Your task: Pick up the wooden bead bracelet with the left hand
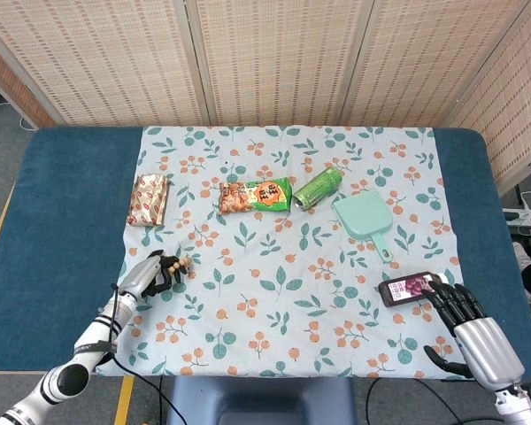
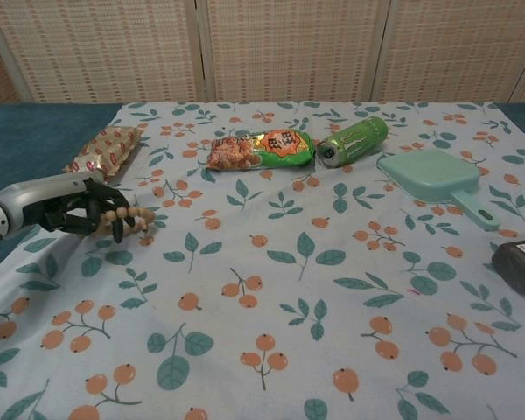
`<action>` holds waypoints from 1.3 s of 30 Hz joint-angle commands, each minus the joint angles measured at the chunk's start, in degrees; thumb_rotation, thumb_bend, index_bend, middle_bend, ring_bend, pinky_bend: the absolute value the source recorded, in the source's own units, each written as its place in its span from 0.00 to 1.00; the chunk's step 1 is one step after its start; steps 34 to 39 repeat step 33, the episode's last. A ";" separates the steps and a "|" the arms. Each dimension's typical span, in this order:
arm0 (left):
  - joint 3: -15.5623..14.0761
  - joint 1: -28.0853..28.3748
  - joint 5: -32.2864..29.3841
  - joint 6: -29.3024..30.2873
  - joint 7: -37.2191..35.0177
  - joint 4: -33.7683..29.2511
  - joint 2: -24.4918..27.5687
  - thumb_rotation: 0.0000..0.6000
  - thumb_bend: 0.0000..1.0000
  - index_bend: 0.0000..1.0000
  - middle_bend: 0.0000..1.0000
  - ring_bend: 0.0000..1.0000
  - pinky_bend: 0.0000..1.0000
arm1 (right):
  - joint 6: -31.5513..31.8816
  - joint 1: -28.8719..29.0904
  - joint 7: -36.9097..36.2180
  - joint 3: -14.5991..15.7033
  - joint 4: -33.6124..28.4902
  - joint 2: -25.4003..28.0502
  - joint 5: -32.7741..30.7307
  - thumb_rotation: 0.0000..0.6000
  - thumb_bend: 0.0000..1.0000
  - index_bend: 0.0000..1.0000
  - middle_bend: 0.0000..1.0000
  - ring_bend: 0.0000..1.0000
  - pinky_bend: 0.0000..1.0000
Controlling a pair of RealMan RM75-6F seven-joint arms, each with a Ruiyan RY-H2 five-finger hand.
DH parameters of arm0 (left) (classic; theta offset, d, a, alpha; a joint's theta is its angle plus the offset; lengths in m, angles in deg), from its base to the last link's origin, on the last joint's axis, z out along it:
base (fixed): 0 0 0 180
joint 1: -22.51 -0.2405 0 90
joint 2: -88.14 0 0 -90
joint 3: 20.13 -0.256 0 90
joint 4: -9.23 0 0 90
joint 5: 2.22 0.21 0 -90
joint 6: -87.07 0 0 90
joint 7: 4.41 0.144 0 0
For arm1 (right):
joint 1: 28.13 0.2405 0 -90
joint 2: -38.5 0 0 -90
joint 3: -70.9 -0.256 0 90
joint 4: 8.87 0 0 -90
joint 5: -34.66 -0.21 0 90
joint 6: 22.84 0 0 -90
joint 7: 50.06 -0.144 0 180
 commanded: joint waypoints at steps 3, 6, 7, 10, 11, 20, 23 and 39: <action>-14.52 4.31 17.98 16.34 -13.59 6.74 1.56 1.00 1.00 0.25 0.28 0.09 0.00 | -0.03 0.01 -0.04 -0.02 0.03 0.01 -0.03 0.86 0.22 0.00 0.00 0.00 0.00; -17.40 5.82 19.81 19.10 -17.45 8.46 2.26 1.00 0.86 0.12 0.17 0.02 0.00 | -0.04 0.02 -0.08 -0.02 0.04 0.01 -0.03 0.86 0.22 0.00 0.00 0.00 0.00; -18.93 6.64 20.74 20.80 -19.20 9.45 2.55 1.00 0.75 0.05 0.12 0.01 0.00 | -0.01 0.00 -0.09 -0.03 0.05 0.03 -0.03 0.86 0.22 0.00 0.00 0.00 0.00; -23.37 8.38 22.90 27.91 -23.74 11.56 3.12 1.00 0.62 0.00 0.04 0.00 0.00 | 0.03 -0.04 -0.07 -0.04 0.03 0.08 -0.09 0.86 0.22 0.00 0.00 0.00 0.00; -24.25 8.69 23.55 30.40 -24.61 12.01 3.17 1.00 0.60 0.00 0.02 0.00 0.00 | 0.03 -0.05 -0.02 -0.04 0.03 0.06 -0.09 0.86 0.22 0.00 0.00 0.00 0.00; -33.52 3.79 32.62 60.04 -22.88 8.87 10.64 1.00 0.57 0.00 0.00 0.00 0.00 | 0.27 -0.23 1.23 -0.30 0.16 -0.57 -0.12 0.86 0.22 0.00 0.00 0.00 0.00; -38.29 -1.45 35.01 68.74 -18.88 6.86 15.03 1.00 0.57 0.00 0.00 0.00 0.00 | -0.04 -0.22 2.51 -0.48 0.29 -1.22 -0.33 0.86 0.22 0.00 0.00 0.00 0.00; -44.78 -7.98 31.87 72.96 -3.52 5.75 19.22 1.00 0.52 0.00 0.00 0.00 0.00 | -1.43 0.01 6.11 -0.22 0.12 -3.23 0.20 0.86 0.22 0.00 0.00 0.00 0.00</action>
